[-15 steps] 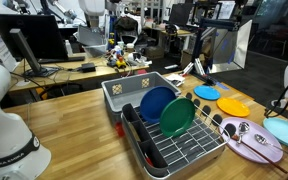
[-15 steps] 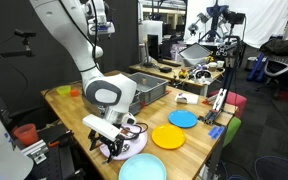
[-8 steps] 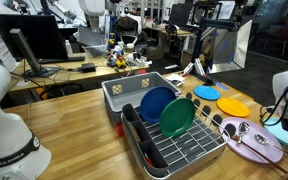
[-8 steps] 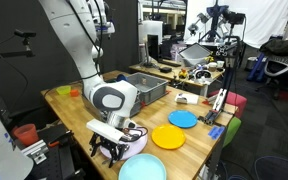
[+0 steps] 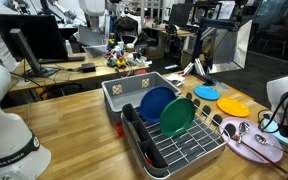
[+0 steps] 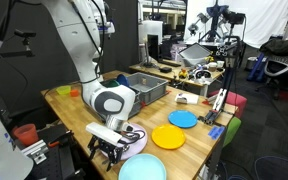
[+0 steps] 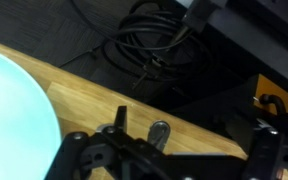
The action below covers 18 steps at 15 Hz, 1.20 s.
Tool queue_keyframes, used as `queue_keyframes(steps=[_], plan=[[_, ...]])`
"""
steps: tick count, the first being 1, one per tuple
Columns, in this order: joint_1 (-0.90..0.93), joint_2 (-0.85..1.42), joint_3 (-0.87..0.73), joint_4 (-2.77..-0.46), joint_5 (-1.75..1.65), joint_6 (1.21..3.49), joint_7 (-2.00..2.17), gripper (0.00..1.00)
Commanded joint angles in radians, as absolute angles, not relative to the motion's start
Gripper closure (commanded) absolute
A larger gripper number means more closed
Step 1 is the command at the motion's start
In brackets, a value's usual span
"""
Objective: Pick the small silver spoon on the white plate and put it on the yellow plate
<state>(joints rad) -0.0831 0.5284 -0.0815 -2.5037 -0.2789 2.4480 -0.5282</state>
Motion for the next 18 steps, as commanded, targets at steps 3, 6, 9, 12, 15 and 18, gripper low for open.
queue_keyframes(steps=[3,6,9,12,15,18], plan=[[-0.098,0.532,-0.073,-2.495,-0.316,2.494,-0.490,0.00],[-0.100,0.533,-0.069,-2.483,-0.314,2.497,-0.491,0.00],[-0.101,0.531,-0.070,-2.475,-0.314,2.497,-0.490,0.26],[-0.102,0.533,-0.069,-2.467,-0.314,2.496,-0.494,0.43],[-0.103,0.533,-0.068,-2.463,-0.313,2.493,-0.496,0.64],[-0.110,0.533,-0.064,-2.459,-0.305,2.490,-0.503,0.83]])
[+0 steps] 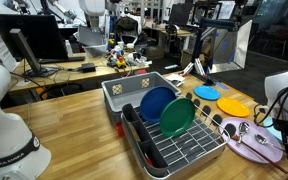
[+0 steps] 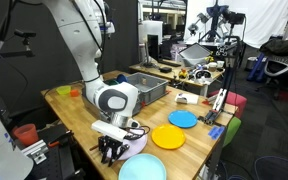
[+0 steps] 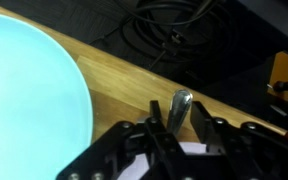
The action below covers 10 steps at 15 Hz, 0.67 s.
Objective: Pick the small silver spoon on the white plate and put it on the yellow plate
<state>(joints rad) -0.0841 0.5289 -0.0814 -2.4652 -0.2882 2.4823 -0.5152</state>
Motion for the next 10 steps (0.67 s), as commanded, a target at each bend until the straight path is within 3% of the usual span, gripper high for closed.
queue_keyframes(steps=[1,4,6,10], plan=[[-0.111,0.533,-0.064,-2.458,-0.304,2.489,-0.504,0.83],[-0.111,0.536,-0.064,-2.465,-0.305,2.498,-0.501,0.87],[-0.114,0.537,-0.063,-2.466,-0.303,2.499,-0.503,0.95],[-0.126,0.525,-0.059,-2.470,-0.291,2.503,-0.512,0.96]])
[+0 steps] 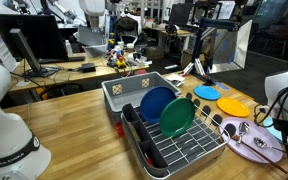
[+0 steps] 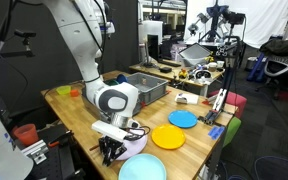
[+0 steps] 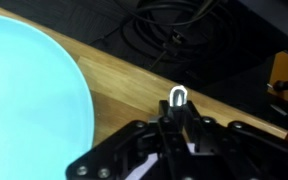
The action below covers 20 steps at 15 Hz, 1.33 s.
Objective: Pick the small silver spoon on the white plate and put it on the yellow plate
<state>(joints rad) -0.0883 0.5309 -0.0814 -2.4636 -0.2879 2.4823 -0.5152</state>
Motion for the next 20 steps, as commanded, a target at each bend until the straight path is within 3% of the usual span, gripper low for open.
queue_keyframes(steps=[1,13,20], plan=[[-0.133,0.516,-0.056,-2.473,-0.285,2.506,-0.516,0.96],[-0.224,0.312,0.003,-2.516,-0.111,2.533,-0.630,0.96],[-0.203,0.200,-0.016,-2.443,0.027,2.362,-0.657,0.96]])
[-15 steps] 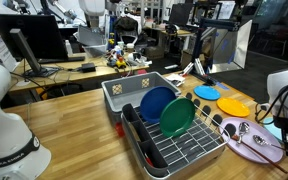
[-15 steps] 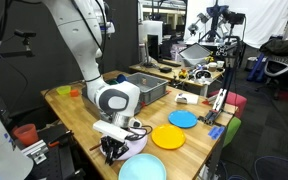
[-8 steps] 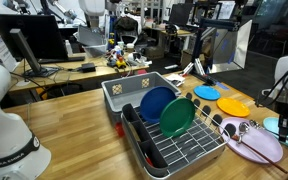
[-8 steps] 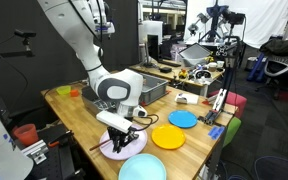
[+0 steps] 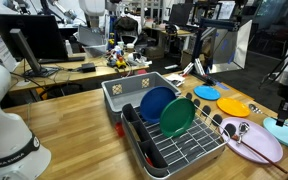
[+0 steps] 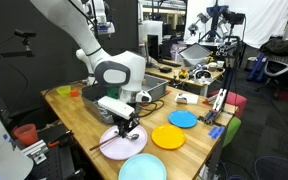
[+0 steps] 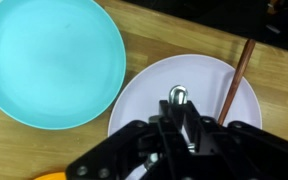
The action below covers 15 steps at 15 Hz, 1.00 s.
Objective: Pick the small silver spoon on the white plate and put it on the yellow plate
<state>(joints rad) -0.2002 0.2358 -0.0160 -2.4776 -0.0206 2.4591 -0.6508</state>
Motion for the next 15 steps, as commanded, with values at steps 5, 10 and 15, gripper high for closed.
queue_keyframes(steps=[5,10,15], plan=[[-0.193,0.198,-0.025,-2.292,0.140,2.157,-0.652,0.96],[-0.192,0.263,-0.030,-2.144,0.221,2.088,-0.600,0.96],[-0.212,0.377,-0.034,-2.018,0.259,2.060,-0.508,0.96]])
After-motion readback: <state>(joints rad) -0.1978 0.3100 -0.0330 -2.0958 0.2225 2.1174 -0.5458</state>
